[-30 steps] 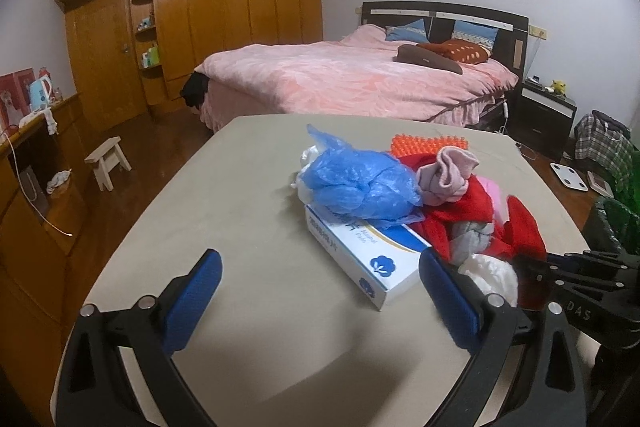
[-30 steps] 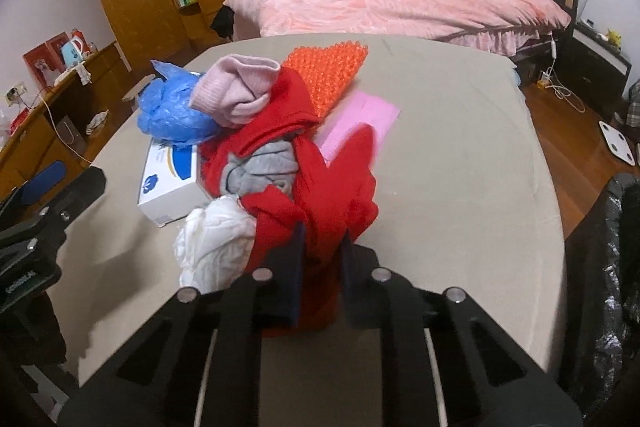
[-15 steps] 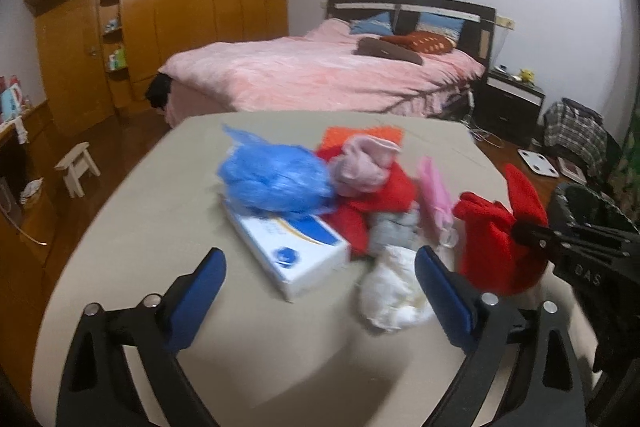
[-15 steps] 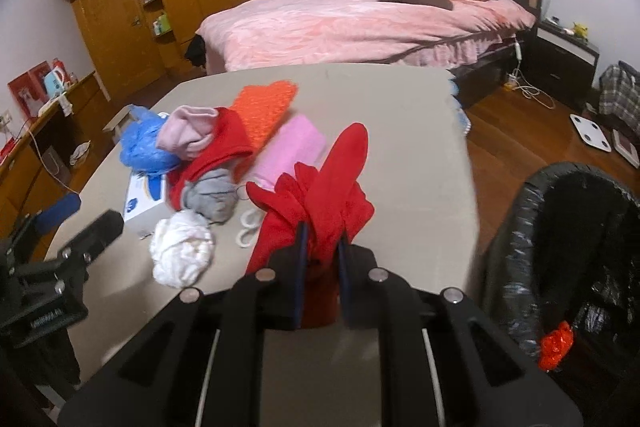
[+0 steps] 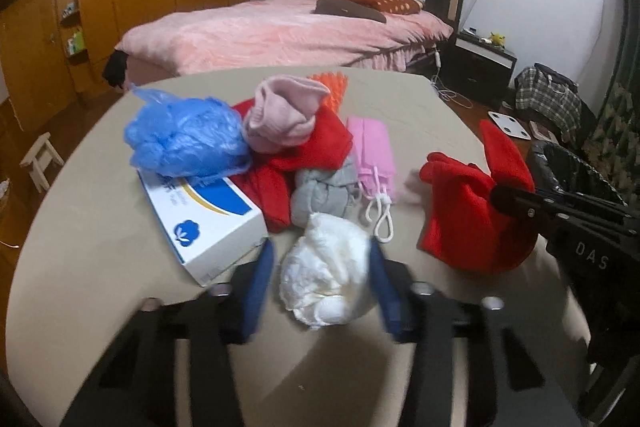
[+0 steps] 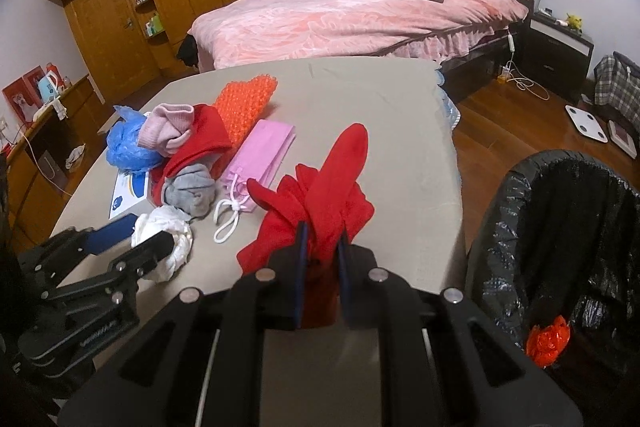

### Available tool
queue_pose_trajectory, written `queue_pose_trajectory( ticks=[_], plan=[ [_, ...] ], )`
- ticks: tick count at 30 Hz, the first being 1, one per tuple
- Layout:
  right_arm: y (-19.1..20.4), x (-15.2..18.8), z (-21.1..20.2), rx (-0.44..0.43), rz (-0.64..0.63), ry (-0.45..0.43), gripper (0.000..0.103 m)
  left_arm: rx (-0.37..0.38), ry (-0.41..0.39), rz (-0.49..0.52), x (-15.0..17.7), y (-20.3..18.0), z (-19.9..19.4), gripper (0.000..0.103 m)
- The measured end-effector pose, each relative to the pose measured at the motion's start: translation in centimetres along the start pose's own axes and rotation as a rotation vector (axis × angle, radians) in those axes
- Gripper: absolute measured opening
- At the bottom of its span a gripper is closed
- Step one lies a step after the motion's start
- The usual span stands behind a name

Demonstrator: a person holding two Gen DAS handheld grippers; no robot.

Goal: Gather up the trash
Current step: 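Grasp the red glove with the right tool while the left tool grasps the white cloth, then carry the glove and cloth over the trash bin and open both tools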

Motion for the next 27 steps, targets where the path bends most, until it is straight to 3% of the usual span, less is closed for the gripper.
queue_pose_trajectory(
  ticks=[6, 27],
  plan=[
    [0.3, 0.0, -0.1, -0.007, -0.001, -0.004, 0.013, 0.005, -0.025, 0.005, -0.2, -0.2, -0.5, 0.022],
    [1.3, -2.2, -4.7, -0.031, -0.016, -0.086, 0.013, -0.038, -0.138, -0.001, -2.7, 0.2, -5.7, 0.02]
  ],
)
Point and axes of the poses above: each gripper's, at about its wrist camera, not at the fingertips, and z roughly the way its jaws point, y to its left, x to its underside, the point moved 7 cm from there along z, roughly the way its jaws point, and after that the axes turned 5 degrees about -z, right-handed, at the moved point
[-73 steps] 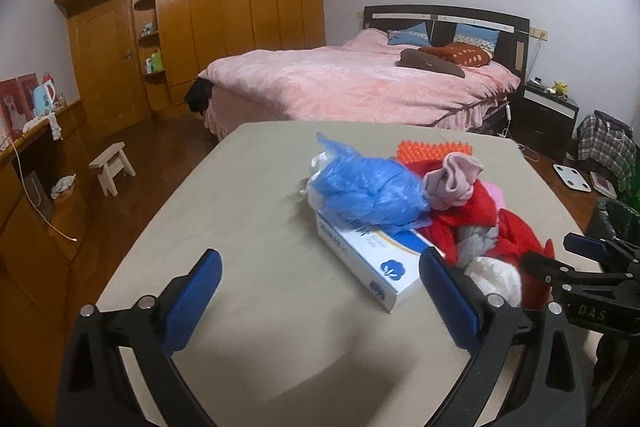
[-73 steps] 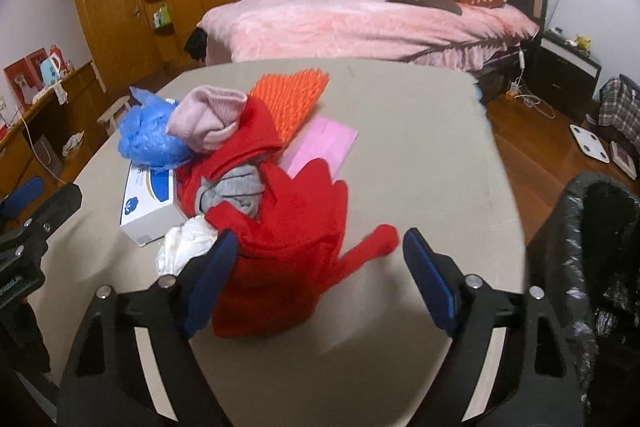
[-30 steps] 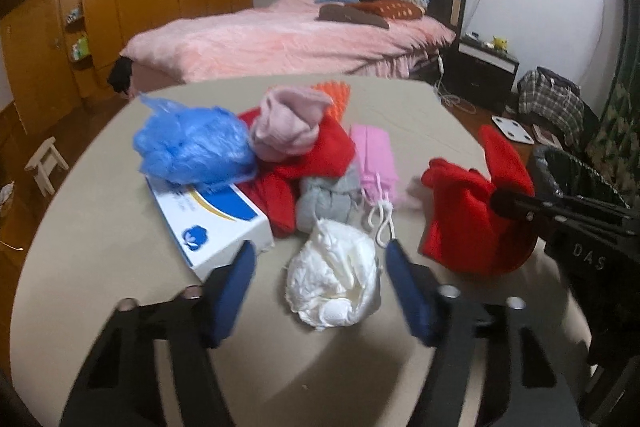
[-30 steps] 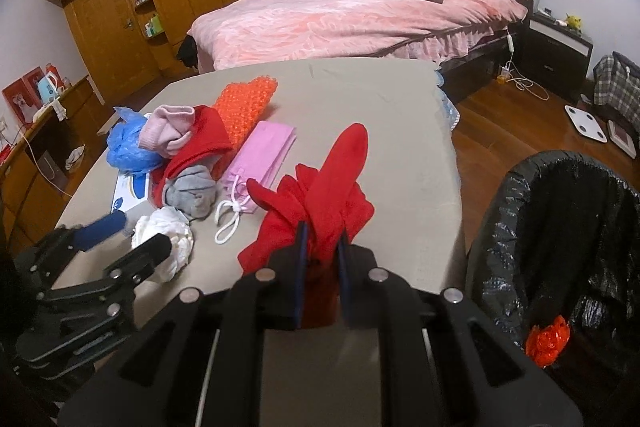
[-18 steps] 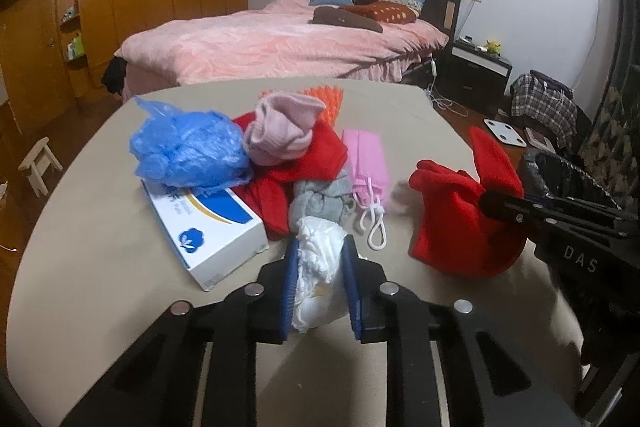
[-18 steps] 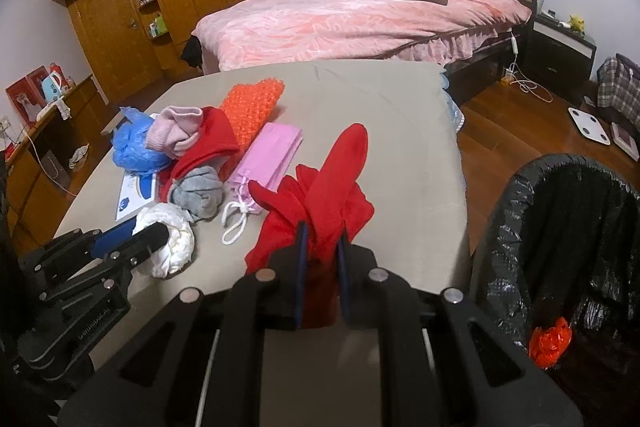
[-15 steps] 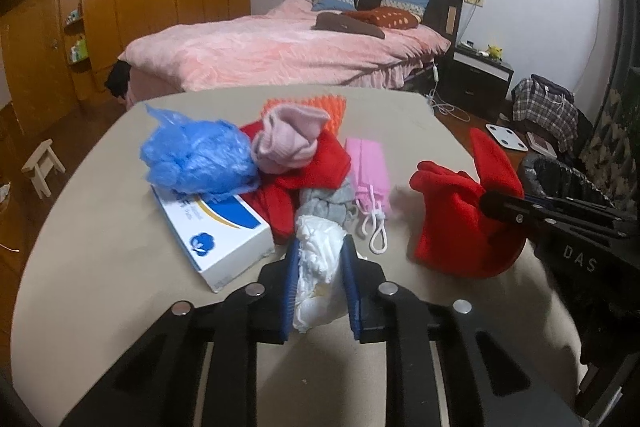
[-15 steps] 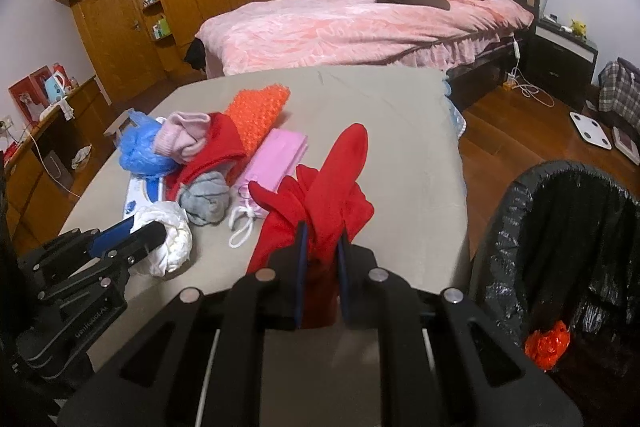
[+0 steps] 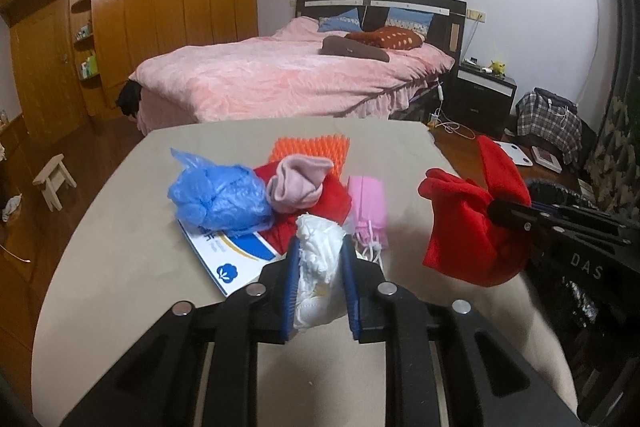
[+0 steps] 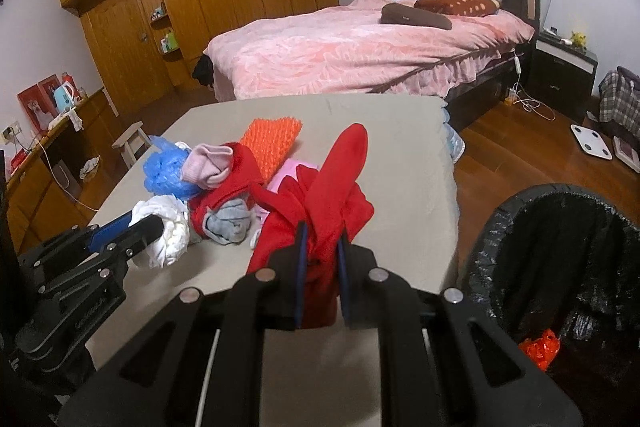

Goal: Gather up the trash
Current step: 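Carry the glove and cloth over the trash bin and open both tools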

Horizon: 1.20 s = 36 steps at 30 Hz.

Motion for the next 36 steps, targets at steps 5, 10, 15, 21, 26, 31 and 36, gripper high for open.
queue_pose_trajectory(
  ticks=[5, 10, 15, 21, 26, 31, 36],
  plan=[
    [-0.2, -0.7, -1.3, 0.002, 0.001, -0.023, 0.013, -0.002, -0.023, 0.002, -1.3, -0.4, -0.8, 0.02],
    [-0.6, -1.2, -2.7, 0.011, 0.009, -0.045, 0.013, 0.006, -0.042, 0.009, -2.3, -1.4, -1.5, 0.02],
    [-1.2, -1.5, -4.5, 0.026, 0.015, -0.073, 0.013, 0.026, -0.059, 0.025, -3.0, -2.7, -2.3, 0.02],
    [-2.4, -1.5, -6.9, 0.058, 0.032, -0.1, 0.013, 0.057, -0.071, 0.042, -3.6, -4.9, -3.2, 0.02],
    [-4.2, -1.3, -8.8, 0.093, 0.05, -0.121, 0.013, 0.094, -0.075, 0.057, -3.9, -7.5, -3.6, 0.02],
    [-6.5, -0.8, -10.8, 0.14, 0.07, -0.135, 0.013, 0.142, -0.081, 0.083, -4.1, -10.5, -3.9, 0.02],
    [-9.3, 0.1, -12.6, 0.199, 0.103, -0.145, 0.013, 0.195, -0.08, 0.108, -4.2, -13.7, -4.0, 0.02]
  ],
)
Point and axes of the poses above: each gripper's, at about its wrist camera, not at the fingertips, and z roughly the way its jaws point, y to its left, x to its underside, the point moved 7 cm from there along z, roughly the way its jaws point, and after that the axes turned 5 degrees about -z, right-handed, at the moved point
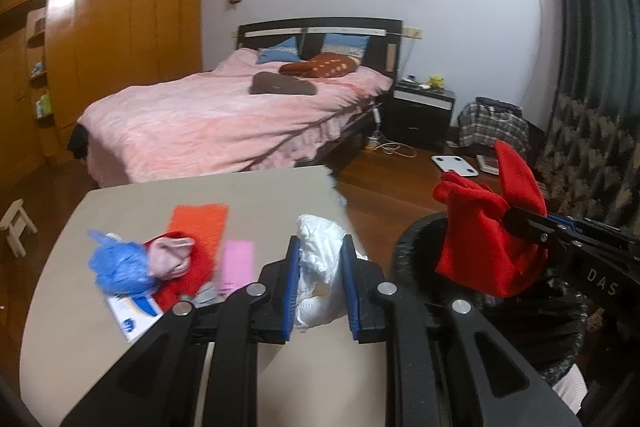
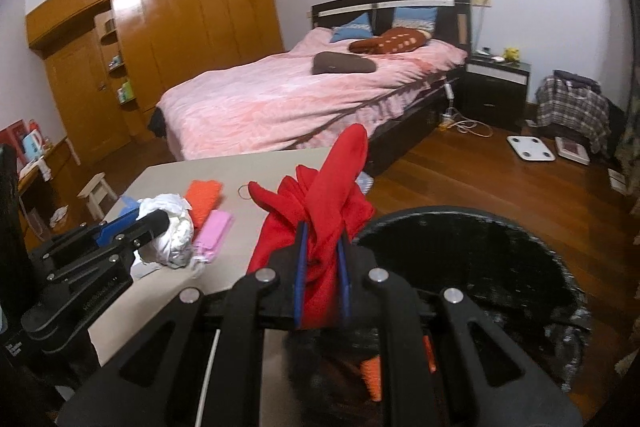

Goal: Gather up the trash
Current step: 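Carry the glove and cloth over the trash bin and open both tools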

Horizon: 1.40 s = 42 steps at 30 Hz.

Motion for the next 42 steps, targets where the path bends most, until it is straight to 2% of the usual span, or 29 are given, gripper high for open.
queue_pose_trajectory(
  ticks=[17, 33, 35, 36, 37, 39, 40, 42],
  plan=[
    [-9.8, 3.5, -2.9, 0.189, 0.095, 0.017, 0.013, 0.18, 0.029, 0.091, -0.1, -10.1, 3.1, 0.02],
    [-14.3, 5.7, -3.0, 0.26, 0.154, 0.046, 0.014, 0.265, 0.071, 0.135, 0.7, -15.3, 6.1, 0.021],
    [-14.6, 6.1, -2.7, 0.262, 0.167, 0.055, 0.017, 0.276, 0.082, 0.133, 0.8, -15.5, 6.5, 0.024],
    [-14.5, 6.1, -2.7, 0.263, 0.171, 0.058, 0.019, 0.286, 0.091, 0.129, 1.0, -15.5, 6.6, 0.028],
    [-14.6, 6.2, -2.6, 0.269, 0.176, 0.062, 0.021, 0.299, 0.101, 0.118, 1.0, -15.5, 6.7, 0.038],
    [-15.0, 6.6, -2.3, 0.275, 0.183, 0.072, 0.033, 0.301, 0.103, 0.099, 1.1, -15.0, 6.8, 0.053],
    [-15.1, 6.7, -2.2, 0.278, 0.184, 0.074, 0.037, 0.3, 0.102, 0.096, 1.0, -14.9, 6.9, 0.055],
    [-15.2, 6.9, -2.2, 0.284, 0.183, 0.073, 0.052, 0.292, 0.101, 0.094, 1.0, -14.3, 6.8, 0.06]
  ],
)
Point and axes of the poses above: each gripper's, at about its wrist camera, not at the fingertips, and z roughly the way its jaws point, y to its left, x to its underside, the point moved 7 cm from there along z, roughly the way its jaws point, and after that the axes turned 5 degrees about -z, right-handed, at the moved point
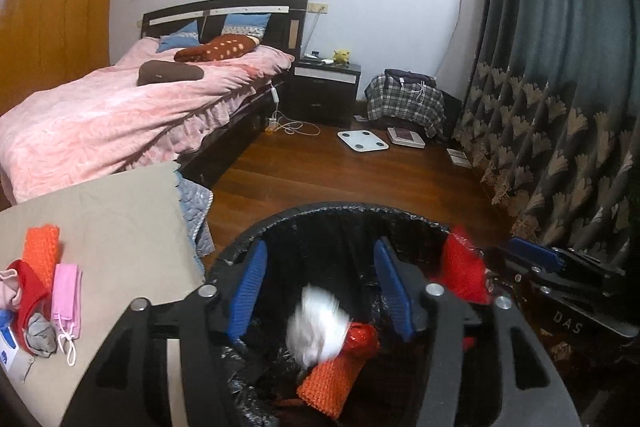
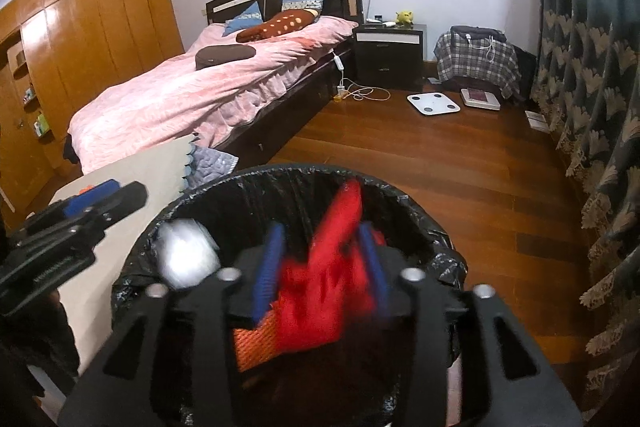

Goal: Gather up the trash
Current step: 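Carry the glove and cloth over the trash bin and open both tools, then grasp the white-and-blue alcohol pads box with the left tool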

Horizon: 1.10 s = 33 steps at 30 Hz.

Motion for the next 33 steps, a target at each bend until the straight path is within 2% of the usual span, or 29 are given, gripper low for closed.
queue_pose_trajectory(
  ticks=[1, 3, 4, 6, 10, 14, 33],
  plan=[
    [0.0, 0.0, 0.0, 0.003, -0.001, -0.004, 0.058, -0.007, -0.004, 0.0, 0.0, 0.2, -0.1, 0.064],
    [0.0, -0.1, -0.3, 0.023, 0.001, -0.024, 0.089, -0.034, -0.018, 0.002, 0.0, 0.9, -0.5, 0.072],
    [0.1, -0.1, -0.5, 0.032, 0.003, -0.036, 0.093, -0.064, -0.029, 0.003, -0.1, 1.5, -1.0, 0.08],
    [0.2, -0.4, -0.8, 0.046, 0.009, -0.059, 0.097, -0.096, -0.044, 0.002, -0.2, 2.5, -1.5, 0.086],
    [0.5, -1.0, -1.0, 0.035, 0.024, -0.061, 0.098, -0.164, -0.074, -0.007, -0.3, 5.0, -3.4, 0.092],
    [1.7, -1.4, -1.1, 0.022, 0.008, -0.068, 0.098, -0.221, -0.097, -0.022, 0.0, 7.5, -5.5, 0.094],
    [15.4, -3.1, 0.7, -0.172, -0.133, -0.067, 0.098, -0.541, -0.135, -0.167, 3.8, 21.8, -14.1, 0.095]
  ],
)
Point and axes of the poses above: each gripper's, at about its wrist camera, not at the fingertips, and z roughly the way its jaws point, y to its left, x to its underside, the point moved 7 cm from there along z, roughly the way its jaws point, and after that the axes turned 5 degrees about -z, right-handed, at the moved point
